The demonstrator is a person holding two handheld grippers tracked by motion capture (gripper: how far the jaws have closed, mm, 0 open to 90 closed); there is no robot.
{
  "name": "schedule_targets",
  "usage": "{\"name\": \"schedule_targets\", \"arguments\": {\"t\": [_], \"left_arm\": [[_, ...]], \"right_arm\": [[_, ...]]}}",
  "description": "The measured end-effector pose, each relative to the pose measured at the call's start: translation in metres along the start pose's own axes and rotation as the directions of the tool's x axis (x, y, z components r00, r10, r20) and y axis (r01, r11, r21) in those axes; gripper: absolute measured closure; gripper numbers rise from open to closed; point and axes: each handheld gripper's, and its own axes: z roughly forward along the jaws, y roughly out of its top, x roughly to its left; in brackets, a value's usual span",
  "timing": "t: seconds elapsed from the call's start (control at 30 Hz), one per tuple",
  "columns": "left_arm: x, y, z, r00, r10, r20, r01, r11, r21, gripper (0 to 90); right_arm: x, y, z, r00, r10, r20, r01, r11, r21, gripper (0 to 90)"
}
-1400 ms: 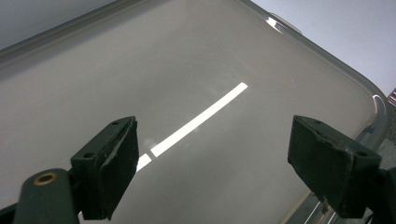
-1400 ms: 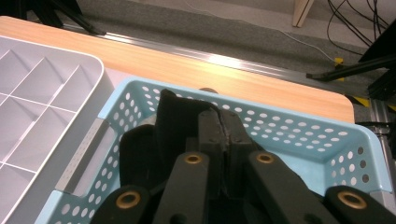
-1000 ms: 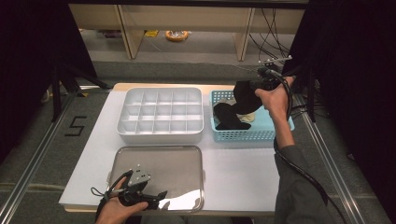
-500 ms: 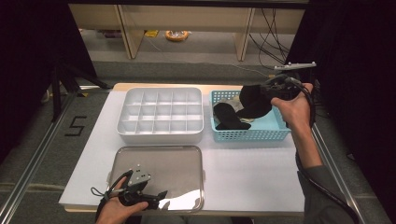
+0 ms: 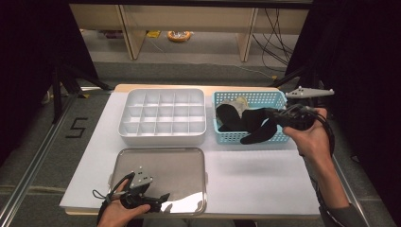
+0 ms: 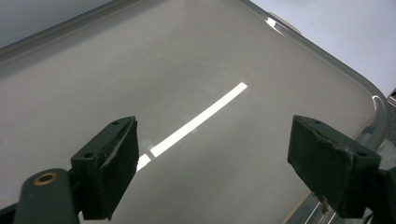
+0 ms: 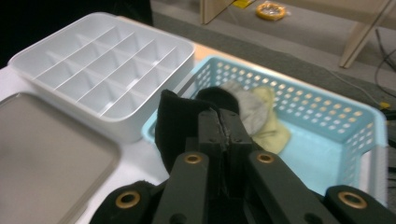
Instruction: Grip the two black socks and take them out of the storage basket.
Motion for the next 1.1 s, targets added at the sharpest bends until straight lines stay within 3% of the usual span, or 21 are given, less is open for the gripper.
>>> {"name": "schedule_targets", "arguments": {"t": [0.33, 0.5, 0.57, 0.67, 0.87, 0.93, 0.97, 1.03, 1.1], "left_arm": [[0.0, 0.0, -0.001, 0.9999, 0.011, 0.011, -0.011, 0.9999, 0.006, 16.2], [-0.002, 0.0, 0.0, 1.0, -0.002, 0.005, 0.002, 1.0, -0.002, 16.2], [-0.002, 0.0, 0.0, 0.9999, 0.011, 0.003, -0.011, 0.9999, 0.004, 16.2], [-0.002, 0.0, 0.0, 0.9999, 0.014, 0.006, -0.014, 0.9999, 0.004, 16.2], [-0.003, 0.0, 0.0, 0.9998, 0.018, 0.007, -0.018, 0.9998, 0.006, 16.5], [-0.004, 0.0, 0.0, 0.9998, 0.004, 0.017, -0.004, 1.0, 0.009, 16.7], [-0.003, 0.0, 0.0, 0.9995, 0.025, 0.017, -0.025, 0.9996, 0.013, 16.8], [-0.004, 0.0, 0.001, 0.9996, 0.026, 0.011, -0.026, 0.9996, 0.011, 17.0], [-0.005, 0.0, 0.001, 0.9996, 0.022, 0.018, -0.022, 0.9997, 0.005, 17.2]], "right_arm": [[0.022, -0.044, 0.008, 0.995, -0.013, -0.099, 0.014, 1.0, 0.012, 88.9], [0.029, -0.063, 0.013, 0.9922, -0.019, -0.123, 0.025, 0.999, 0.043, 88.9], [0.031, -0.069, 0.017, 0.9908, -0.014, -0.135, 0.021, 0.998, 0.055, 88.9], [0.035, -0.077, 0.021, 0.9912, 0.004, -0.132, 0.004, 0.998, 0.064, 88.8], [0.037, -0.087, 0.029, 0.9902, -0.01, -0.139, 0.021, 0.997, 0.076, 88.8], [0.039, -0.091, 0.03, 0.99, 0.005, -0.141, 0.008, 0.996, 0.094, 88.7], [0.037, -0.093, 0.032, 0.9898, -0.015, -0.142, 0.027, 0.996, 0.08, 88.6], [0.037, -0.1, 0.032, 0.9884, 0.026, -0.15, -0.013, 0.996, 0.087, 88.4], [0.035, -0.105, 0.032, 0.9891, 0.034, -0.143, -0.019, 0.995, 0.102, 88.4]]}}
